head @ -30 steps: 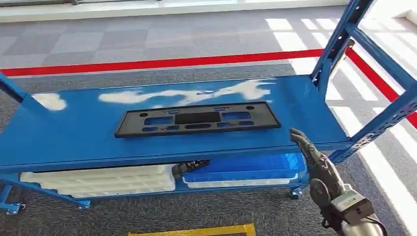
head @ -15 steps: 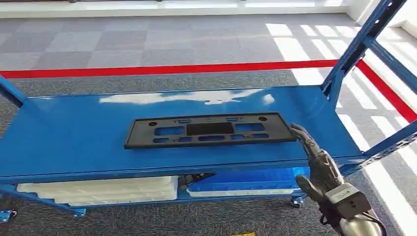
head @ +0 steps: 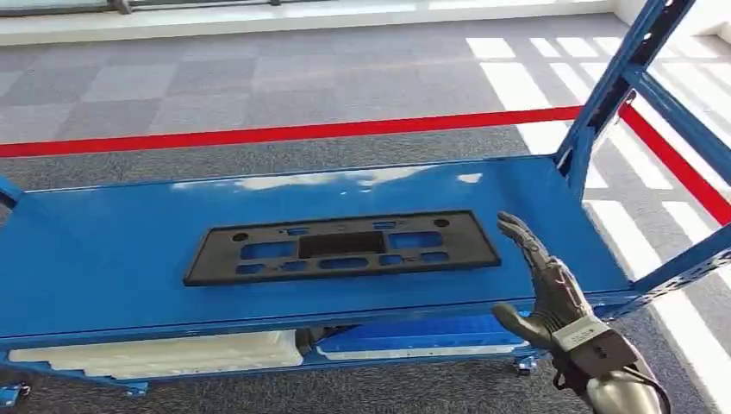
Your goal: Take the parts from the cabinet and place them on the table.
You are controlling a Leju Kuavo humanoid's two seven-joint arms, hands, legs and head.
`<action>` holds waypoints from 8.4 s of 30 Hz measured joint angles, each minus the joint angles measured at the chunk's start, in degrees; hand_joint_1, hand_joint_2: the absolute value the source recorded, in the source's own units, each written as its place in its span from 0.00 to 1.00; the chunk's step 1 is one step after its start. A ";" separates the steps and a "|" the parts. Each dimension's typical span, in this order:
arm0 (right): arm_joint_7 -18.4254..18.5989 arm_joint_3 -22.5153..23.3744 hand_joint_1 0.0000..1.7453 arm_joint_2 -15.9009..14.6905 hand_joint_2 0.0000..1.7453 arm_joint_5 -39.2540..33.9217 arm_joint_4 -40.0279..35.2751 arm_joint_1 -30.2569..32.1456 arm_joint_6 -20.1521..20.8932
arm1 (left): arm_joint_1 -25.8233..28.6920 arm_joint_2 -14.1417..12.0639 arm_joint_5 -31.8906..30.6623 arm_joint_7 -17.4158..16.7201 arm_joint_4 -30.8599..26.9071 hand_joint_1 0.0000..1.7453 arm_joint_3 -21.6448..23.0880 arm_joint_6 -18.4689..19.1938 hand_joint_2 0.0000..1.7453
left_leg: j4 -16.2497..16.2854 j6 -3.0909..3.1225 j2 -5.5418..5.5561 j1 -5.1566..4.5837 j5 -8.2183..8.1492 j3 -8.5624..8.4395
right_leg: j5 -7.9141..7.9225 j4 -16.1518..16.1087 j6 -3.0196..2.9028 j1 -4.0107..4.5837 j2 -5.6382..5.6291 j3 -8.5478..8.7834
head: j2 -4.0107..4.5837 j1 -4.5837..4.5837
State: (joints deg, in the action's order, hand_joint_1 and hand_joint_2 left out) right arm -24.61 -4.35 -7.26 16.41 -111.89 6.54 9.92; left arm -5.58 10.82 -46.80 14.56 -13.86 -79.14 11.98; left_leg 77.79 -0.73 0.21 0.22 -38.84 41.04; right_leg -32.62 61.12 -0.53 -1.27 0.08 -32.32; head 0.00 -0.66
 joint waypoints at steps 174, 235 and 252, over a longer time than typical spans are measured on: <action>5.92 -12.89 1.00 6.34 1.00 -2.97 5.25 -17.54 -2.69 | 0.33 -0.22 0.50 5.62 0.44 0.00 0.37 5.18 1.00 | -18.72 3.33 0.08 -1.58 6.24 -11.92 | 4.06 -0.29 1.65 -0.09 0.68 -3.27 | 0.00 -0.04; 1.36 -15.85 1.00 2.87 1.00 -12.55 5.07 -14.39 1.84 | 1.09 -1.36 -1.11 4.68 0.61 0.00 0.07 1.23 1.00 | -22.41 1.42 0.01 -0.66 4.36 -17.78 | 6.72 -2.15 1.42 0.25 0.93 -4.30 | 0.00 -0.11; 0.44 -15.52 1.00 0.02 1.00 -12.37 4.68 -11.23 1.77 | 1.56 -1.68 -2.51 4.63 0.61 0.00 0.11 1.66 1.00 | -18.82 2.33 -1.00 -1.45 12.53 -5.44 | -1.19 -3.54 1.59 0.83 0.26 5.53 | 0.00 -0.15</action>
State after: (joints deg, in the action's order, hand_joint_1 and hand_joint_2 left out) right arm -24.17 -19.87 -7.23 4.04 -107.21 -4.69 11.69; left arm -4.02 9.14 -49.31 19.19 -13.25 -79.03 13.64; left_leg 58.96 1.60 -0.79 -1.23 -26.32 35.60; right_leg -33.81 57.57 1.06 -0.44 0.34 -26.78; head 0.00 -0.81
